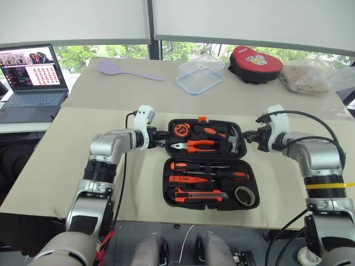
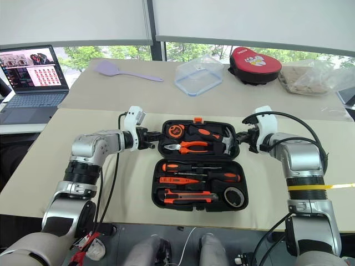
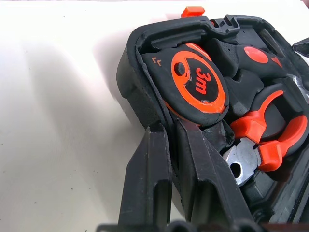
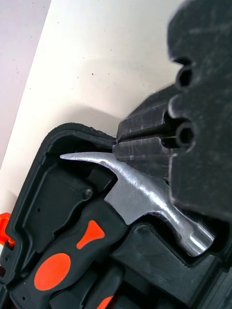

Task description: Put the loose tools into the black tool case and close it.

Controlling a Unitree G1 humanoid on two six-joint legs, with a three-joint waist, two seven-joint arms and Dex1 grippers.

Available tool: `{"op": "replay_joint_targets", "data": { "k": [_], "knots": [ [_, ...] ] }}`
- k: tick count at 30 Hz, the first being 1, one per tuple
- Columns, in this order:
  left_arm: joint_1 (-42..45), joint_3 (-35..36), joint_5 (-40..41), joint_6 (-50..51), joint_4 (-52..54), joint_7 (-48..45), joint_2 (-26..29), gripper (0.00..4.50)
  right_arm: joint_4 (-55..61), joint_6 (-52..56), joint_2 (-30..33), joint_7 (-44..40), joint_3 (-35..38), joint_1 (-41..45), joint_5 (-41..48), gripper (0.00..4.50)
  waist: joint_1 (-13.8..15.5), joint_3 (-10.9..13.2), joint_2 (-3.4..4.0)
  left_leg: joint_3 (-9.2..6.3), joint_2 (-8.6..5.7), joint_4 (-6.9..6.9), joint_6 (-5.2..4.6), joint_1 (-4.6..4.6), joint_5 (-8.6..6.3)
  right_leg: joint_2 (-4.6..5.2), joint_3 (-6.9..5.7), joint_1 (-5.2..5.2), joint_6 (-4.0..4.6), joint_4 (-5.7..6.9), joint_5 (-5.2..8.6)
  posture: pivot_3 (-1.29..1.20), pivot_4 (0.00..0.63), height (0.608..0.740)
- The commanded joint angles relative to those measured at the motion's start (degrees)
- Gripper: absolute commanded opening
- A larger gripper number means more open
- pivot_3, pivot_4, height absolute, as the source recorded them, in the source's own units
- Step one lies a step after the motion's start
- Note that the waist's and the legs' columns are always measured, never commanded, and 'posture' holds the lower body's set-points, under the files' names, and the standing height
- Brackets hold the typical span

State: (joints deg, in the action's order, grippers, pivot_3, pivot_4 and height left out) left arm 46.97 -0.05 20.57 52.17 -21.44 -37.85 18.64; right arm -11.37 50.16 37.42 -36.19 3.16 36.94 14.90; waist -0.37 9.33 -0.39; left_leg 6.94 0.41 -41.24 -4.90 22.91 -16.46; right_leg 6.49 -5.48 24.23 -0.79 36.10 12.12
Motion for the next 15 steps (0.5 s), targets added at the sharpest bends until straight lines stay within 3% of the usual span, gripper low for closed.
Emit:
{"op": "replay_joint_targets", "data": {
  "k": [1,2,10,15],
  "knots": [
    [-1.16,-1.19,-0.37,-0.82,2.00,-0.80,0.24,0.00,3.68,1.99,1.13,0.61,2.20,-0.63,0.94,1.70,-0.07,0.00,0.00,0.00,0.00,0.02,0.00,0.00,0.00,0.00,0.00,0.01,0.00,0.00,0.00,0.00,0.150,0.731],
    [-1.36,-1.24,-0.38,-0.77,2.30,-0.79,0.23,0.00,4.22,2.58,1.21,0.65,2.31,-0.81,1.06,2.13,-0.09,0.00,0.00,0.00,0.00,0.06,0.00,0.00,0.00,0.00,0.01,0.03,0.00,-0.01,0.00,0.00,0.150,0.731],
    [-1.80,-0.98,-0.45,-0.95,2.73,-0.22,-0.05,0.00,6.16,4.86,1.22,1.92,1.99,-3.62,-0.06,2.13,-0.12,0.00,0.00,0.02,-0.01,0.21,0.04,-0.03,0.02,-0.01,0.00,0.02,0.00,-0.06,0.00,0.00,0.150,0.731],
    [-1.47,-0.72,-0.58,-1.46,2.18,0.12,-0.21,0.00,8.91,6.72,0.08,2.75,2.95,-5.12,1.23,0.70,-0.08,0.00,0.00,0.02,-0.01,0.22,0.04,-0.04,0.03,-0.01,0.01,0.01,0.00,-0.07,0.00,0.00,0.150,0.731]
  ]
}}
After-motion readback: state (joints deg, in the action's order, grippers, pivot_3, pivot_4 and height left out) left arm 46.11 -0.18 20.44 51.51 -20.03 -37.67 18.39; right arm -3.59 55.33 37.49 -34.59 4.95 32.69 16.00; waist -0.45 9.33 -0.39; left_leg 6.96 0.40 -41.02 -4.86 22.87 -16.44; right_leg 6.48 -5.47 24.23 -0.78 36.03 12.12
